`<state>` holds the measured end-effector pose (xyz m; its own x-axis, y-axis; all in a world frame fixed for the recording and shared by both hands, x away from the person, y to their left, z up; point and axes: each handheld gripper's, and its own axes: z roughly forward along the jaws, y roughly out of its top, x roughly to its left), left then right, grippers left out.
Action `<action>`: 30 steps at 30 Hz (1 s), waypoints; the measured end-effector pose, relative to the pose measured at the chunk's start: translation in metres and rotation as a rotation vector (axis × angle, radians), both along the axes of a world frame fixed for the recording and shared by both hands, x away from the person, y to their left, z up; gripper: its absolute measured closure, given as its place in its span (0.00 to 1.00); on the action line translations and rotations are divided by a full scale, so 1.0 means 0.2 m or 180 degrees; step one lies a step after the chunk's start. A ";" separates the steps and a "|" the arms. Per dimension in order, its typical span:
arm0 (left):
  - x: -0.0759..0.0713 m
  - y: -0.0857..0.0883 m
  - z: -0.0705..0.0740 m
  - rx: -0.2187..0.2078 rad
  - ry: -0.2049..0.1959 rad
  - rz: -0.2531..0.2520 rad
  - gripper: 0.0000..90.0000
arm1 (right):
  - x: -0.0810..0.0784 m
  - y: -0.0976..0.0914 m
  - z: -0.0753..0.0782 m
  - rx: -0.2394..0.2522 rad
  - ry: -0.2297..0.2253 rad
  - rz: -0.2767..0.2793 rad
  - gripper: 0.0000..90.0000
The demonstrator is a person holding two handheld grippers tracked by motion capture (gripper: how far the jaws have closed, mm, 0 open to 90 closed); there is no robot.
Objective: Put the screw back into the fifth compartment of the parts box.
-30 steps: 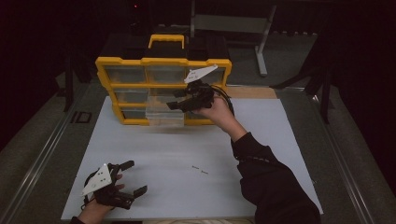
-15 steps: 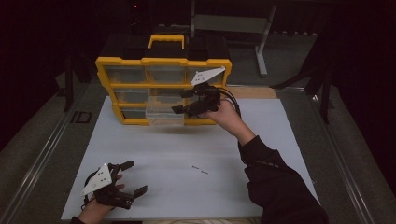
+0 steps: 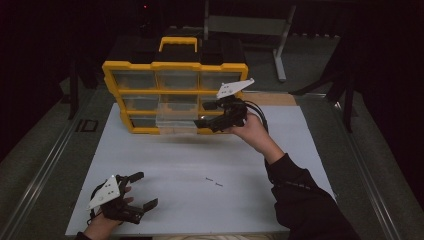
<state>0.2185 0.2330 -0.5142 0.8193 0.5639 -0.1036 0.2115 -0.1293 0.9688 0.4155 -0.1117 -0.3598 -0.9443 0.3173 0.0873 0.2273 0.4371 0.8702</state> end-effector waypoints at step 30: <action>0.00 0.00 0.00 0.0012 0.0001 -0.0001 0.01 | -0.29 -0.18 -0.38 -0.0057 0.0136 0.0173 0.33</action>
